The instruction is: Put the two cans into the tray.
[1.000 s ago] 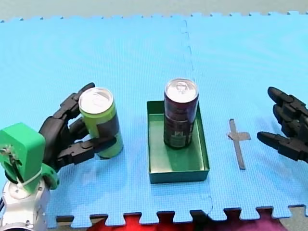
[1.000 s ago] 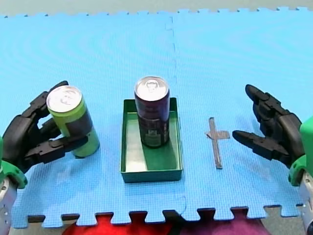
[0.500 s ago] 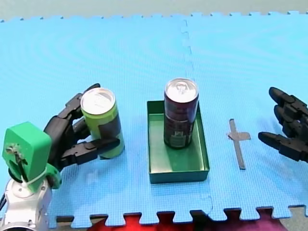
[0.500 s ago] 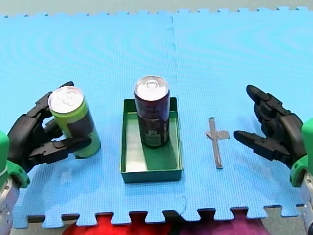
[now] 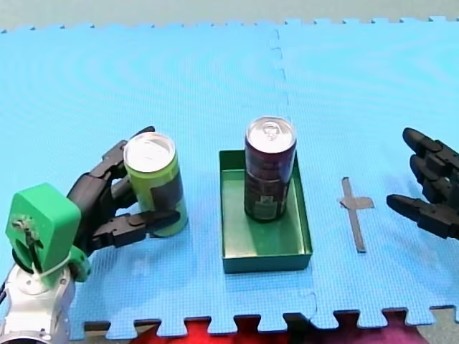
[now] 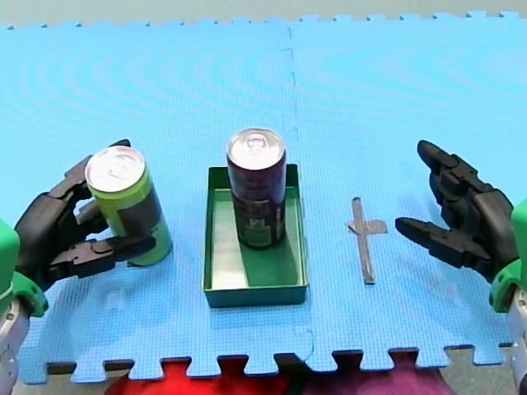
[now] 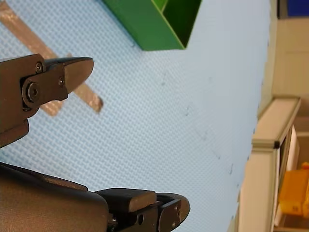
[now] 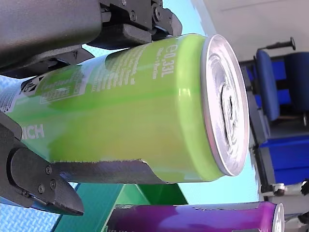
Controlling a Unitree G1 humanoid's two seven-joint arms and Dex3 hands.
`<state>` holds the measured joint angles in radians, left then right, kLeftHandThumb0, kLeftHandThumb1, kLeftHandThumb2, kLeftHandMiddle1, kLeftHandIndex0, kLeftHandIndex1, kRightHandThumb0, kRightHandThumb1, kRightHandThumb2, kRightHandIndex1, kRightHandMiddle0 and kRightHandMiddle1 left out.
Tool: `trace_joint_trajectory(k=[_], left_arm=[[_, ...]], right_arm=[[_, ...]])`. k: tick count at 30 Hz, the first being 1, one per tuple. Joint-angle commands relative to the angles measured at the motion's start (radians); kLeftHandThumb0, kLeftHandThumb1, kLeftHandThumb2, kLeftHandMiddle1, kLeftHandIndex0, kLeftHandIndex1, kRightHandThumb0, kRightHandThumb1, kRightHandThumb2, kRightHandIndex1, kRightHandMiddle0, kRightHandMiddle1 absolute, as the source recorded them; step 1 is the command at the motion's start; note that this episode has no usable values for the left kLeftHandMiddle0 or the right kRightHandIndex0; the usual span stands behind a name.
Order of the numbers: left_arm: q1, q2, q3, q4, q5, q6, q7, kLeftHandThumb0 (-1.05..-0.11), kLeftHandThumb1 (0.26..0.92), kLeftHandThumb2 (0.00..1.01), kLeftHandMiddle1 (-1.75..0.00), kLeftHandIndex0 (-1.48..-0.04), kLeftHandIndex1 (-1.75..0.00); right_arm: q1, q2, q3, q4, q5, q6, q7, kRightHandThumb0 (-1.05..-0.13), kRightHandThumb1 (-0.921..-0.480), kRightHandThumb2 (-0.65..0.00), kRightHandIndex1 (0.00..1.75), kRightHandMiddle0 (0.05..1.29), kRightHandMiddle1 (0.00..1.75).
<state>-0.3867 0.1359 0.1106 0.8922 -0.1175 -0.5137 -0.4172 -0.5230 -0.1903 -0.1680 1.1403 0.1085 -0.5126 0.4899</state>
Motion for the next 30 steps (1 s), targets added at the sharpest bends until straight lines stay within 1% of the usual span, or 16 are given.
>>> trace_joint_trajectory(k=[1,10,13,19,25,28,30], left_arm=[[-0.005,-0.001,-0.005,-0.003,0.005,0.004,0.004,-1.048,0.725,0.01,0.00,-0.20,0.00],[-0.008,-0.013,-0.005,-0.007,-0.005,0.019,0.008,-1.048,0.736,0.01,0.00,-0.20,0.00],[-0.010,-0.018,-0.001,-0.005,-0.013,0.024,0.008,-1.048,0.736,0.01,0.00,-0.20,0.00],[-0.025,-0.035,0.015,0.015,-0.036,0.031,0.007,-1.048,0.734,0.01,0.00,-0.20,0.00],[-0.042,-0.044,0.027,0.037,-0.048,0.029,0.001,-1.047,0.719,0.00,0.00,-0.21,0.00],[-0.046,-0.045,0.030,0.042,-0.050,0.030,-0.001,-1.030,0.707,0.00,0.00,-0.21,0.00],[-0.049,-0.046,0.031,0.050,-0.048,0.026,0.001,-1.004,0.697,0.00,-0.01,-0.27,-0.03]], right_arm=[[-0.006,-0.005,-0.003,0.003,0.002,-0.006,0.000,-1.048,-0.921,-0.077,0.00,0.23,0.00],[-0.006,-0.007,-0.007,0.012,0.003,-0.011,0.001,-1.048,-0.921,-0.077,0.00,0.23,0.00],[-0.005,-0.008,-0.007,0.011,0.002,-0.013,0.003,-1.048,-0.921,-0.077,0.00,0.24,0.00],[-0.005,-0.010,-0.008,0.013,0.002,-0.013,0.006,-1.048,-0.921,-0.075,0.00,0.24,0.00],[-0.007,-0.011,-0.009,0.014,0.002,-0.012,0.007,-1.048,-0.921,-0.075,0.00,0.24,0.00],[-0.006,-0.012,-0.009,0.014,0.002,-0.011,0.008,-1.048,-0.921,-0.075,0.00,0.24,0.00],[-0.007,-0.012,-0.009,0.016,0.002,-0.011,0.008,-1.048,-0.921,-0.075,0.00,0.24,0.00]])
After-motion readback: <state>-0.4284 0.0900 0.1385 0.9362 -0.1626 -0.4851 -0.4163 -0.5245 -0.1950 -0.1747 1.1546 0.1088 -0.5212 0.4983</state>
